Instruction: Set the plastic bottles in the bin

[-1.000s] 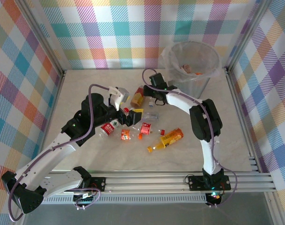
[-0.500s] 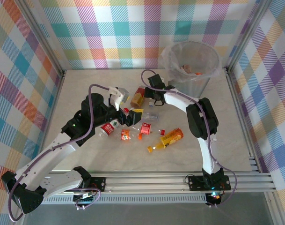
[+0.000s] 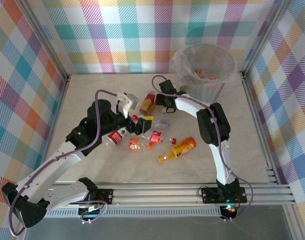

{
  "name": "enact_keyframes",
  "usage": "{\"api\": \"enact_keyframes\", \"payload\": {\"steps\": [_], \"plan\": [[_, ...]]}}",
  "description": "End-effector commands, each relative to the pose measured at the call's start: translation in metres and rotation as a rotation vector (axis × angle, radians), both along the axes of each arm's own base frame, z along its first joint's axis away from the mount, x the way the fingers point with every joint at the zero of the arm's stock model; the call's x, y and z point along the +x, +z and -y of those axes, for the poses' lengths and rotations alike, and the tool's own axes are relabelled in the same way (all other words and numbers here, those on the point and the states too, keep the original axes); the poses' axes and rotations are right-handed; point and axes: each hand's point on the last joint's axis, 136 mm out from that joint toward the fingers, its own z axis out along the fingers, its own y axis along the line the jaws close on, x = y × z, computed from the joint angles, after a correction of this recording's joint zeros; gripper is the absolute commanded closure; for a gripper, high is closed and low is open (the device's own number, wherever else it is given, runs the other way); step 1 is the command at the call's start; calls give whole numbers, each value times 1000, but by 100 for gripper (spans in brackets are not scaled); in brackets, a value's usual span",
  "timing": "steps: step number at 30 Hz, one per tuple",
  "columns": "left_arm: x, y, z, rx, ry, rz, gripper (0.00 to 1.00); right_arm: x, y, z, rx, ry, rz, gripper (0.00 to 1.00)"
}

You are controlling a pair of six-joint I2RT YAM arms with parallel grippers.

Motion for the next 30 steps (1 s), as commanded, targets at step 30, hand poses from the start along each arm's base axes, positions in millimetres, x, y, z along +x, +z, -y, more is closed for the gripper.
{"api": "enact_keyframes", "payload": {"steps": [30], "plan": [[-4, 12, 6, -4, -30, 17, 0, 9, 0, 1, -64, 60, -19, 36]]}}
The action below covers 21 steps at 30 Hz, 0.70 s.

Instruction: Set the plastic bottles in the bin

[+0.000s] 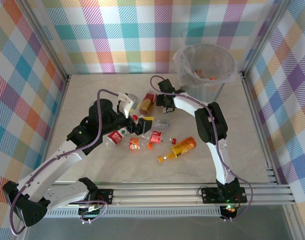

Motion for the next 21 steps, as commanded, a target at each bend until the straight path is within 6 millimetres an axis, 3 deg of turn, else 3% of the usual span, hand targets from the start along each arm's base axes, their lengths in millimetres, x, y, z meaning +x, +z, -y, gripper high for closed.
{"api": "enact_keyframes", "payload": {"steps": [1, 12, 21], "plan": [[-5, 17, 4, -21, -27, 39, 0, 5, 10, 2, -8, 13, 16, 37], [-5, 21, 3, -42, -14, 46, 0, 2, 60, 7, -18, 43, 107, 41], [-1, 28, -4, -98, 43, 60, 0, -13, 106, 0, -10, 112, 185, 41]]}}
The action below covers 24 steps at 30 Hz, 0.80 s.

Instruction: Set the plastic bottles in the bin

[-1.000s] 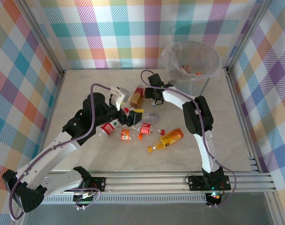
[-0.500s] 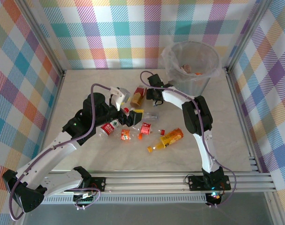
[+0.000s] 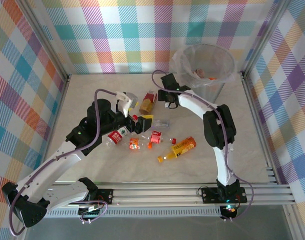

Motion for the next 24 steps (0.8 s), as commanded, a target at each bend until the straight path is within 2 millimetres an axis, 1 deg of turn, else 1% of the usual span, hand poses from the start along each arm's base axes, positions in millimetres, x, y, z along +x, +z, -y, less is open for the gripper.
{"api": "enact_keyframes", "payload": {"steps": [1, 7, 11, 16, 19, 24], "plan": [[-3, 17, -2, -62, 22, 43, 0, -6, 36, -5, 3, 48, 71, 41], [5, 22, -12, -106, 100, 48, 0, -21, 72, -23, 68, 167, 118, 41], [9, 19, -12, -84, 115, 27, 0, -31, 100, -35, 111, 243, 157, 41], [7, 21, -9, -110, 100, 24, 0, -41, 136, -37, 145, 291, 209, 42], [12, 16, -10, -91, 122, -12, 0, -46, 159, -37, 151, 318, 243, 41], [12, 16, -5, -103, 110, -52, 0, -50, 193, -30, 137, 331, 300, 41]]}}
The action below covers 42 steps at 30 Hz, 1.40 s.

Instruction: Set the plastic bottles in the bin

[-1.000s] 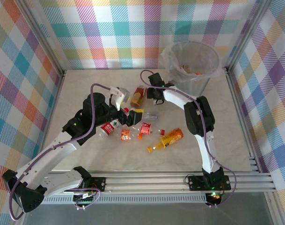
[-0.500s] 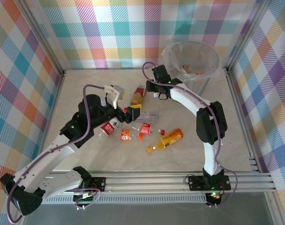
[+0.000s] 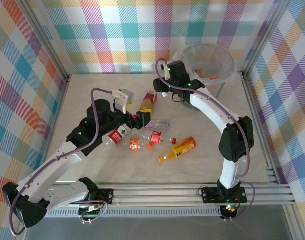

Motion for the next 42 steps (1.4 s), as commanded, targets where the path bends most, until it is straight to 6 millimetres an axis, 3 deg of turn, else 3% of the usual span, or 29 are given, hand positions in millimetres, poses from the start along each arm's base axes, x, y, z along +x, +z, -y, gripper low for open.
{"api": "enact_keyframes", "payload": {"steps": [1, 7, 16, 24, 28, 34, 42], "plan": [[-4, 15, 4, -43, -11, -3, 0, -7, 50, 3, 15, 35, 94, 41], [4, 17, 0, -69, 46, -27, 0, 1, 80, 31, 9, -17, 140, 41], [4, 16, 4, -55, 23, -17, 0, 24, 103, 100, 15, -159, 144, 41], [7, 13, 7, -44, 24, -31, 0, 47, 91, 164, 52, -298, 64, 42], [9, 9, 10, -25, 16, -54, 0, 54, 85, 183, 53, -335, 34, 42], [4, 3, 15, 29, -36, -68, 0, 63, 74, 200, 52, -362, -10, 42], [-4, -2, 19, 69, -97, -56, 0, 73, 41, 207, 14, -342, -111, 41]]}}
